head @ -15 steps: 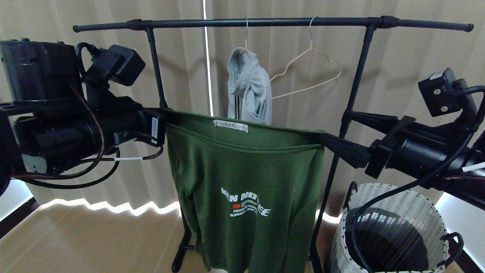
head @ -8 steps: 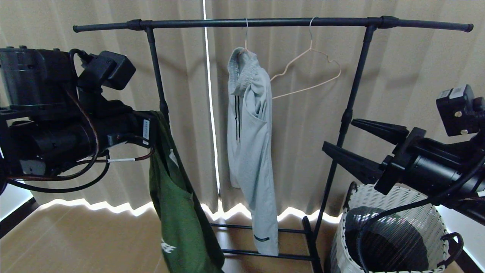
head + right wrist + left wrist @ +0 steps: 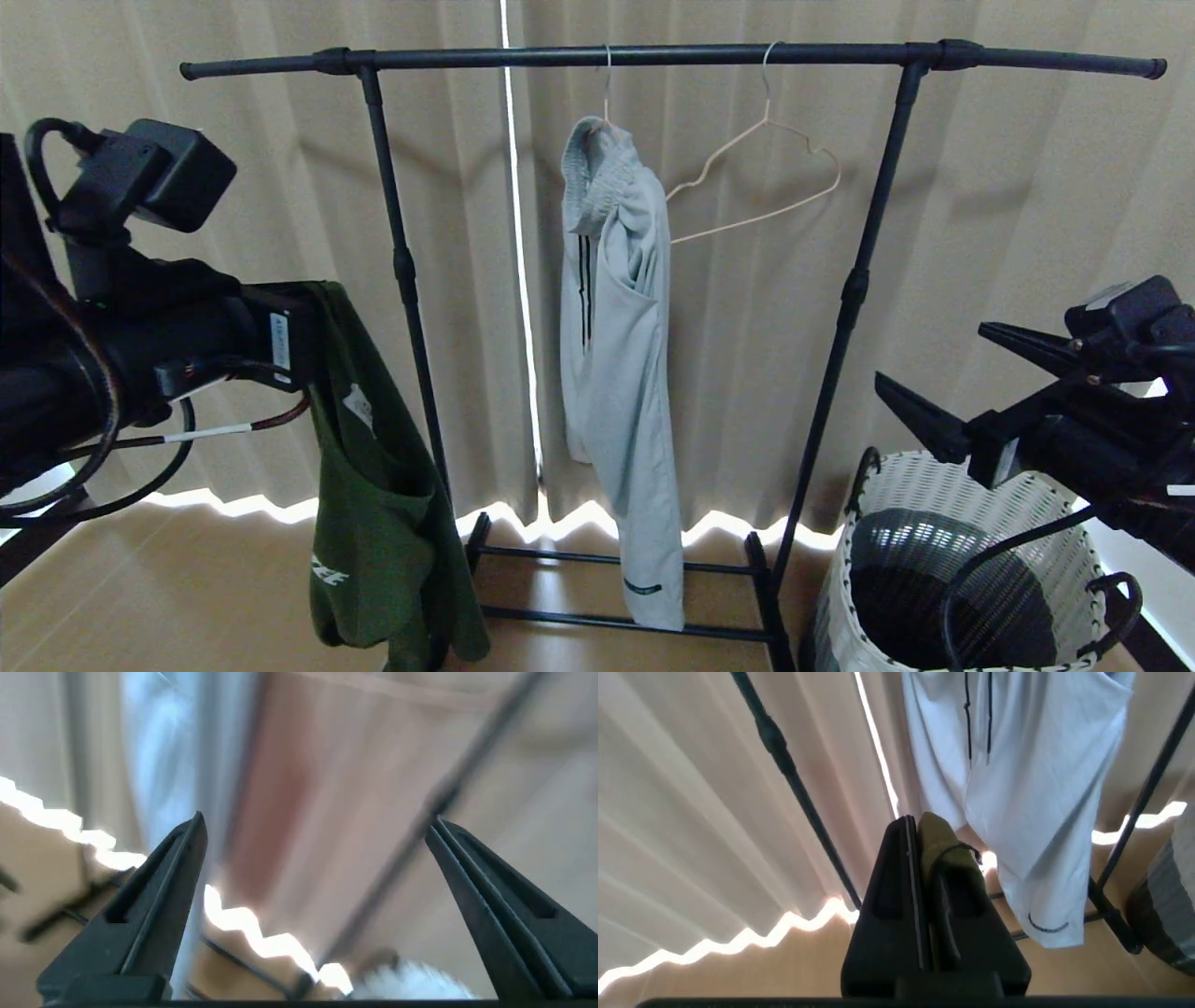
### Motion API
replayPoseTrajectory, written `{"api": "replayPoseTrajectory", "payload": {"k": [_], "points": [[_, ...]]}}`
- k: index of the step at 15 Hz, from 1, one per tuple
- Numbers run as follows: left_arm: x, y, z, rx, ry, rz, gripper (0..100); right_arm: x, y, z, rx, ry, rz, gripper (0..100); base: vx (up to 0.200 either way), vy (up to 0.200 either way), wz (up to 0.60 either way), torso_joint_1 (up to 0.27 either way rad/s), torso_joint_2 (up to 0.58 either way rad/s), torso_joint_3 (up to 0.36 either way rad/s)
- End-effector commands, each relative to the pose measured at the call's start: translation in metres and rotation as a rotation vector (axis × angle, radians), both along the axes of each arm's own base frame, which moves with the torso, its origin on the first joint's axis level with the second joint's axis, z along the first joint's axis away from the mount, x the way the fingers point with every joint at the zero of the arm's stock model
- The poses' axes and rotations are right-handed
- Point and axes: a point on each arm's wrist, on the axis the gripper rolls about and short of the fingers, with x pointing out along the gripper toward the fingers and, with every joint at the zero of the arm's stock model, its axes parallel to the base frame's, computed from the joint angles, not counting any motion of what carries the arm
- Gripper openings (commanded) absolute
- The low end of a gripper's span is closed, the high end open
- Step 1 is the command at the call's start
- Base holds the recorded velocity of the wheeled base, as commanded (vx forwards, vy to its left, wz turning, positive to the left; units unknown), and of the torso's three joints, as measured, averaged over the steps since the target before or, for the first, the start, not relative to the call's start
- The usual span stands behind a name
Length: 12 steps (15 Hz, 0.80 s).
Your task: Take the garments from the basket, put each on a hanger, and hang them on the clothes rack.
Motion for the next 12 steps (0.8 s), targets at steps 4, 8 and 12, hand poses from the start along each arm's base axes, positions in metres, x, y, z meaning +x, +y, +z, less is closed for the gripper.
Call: {"api": "replayPoseTrajectory", "payload": {"k": [4,8,12], "points": [[-0.019,0.016,0.008,-0.016,-0.046,0.042,0,-0.012,-0.009,-0.016,-0.008,0.014,-0.043,100,0.000,0.000,0.00,0.000,0.00,0.000],[-0.026,0.018,-0.002,-0.007,-0.025,0.039,0,-0.016,-0.021,-0.030,-0.023,0.068,-0.151,100,0.000,0.000,0.00,0.000,0.00,0.000],[-0.030,0.019,-0.007,-0.004,-0.014,0.039,0,-0.022,-0.023,-0.040,-0.040,0.108,-0.150,100,0.000,0.000,0.00,0.000,0.00,0.000]]}}
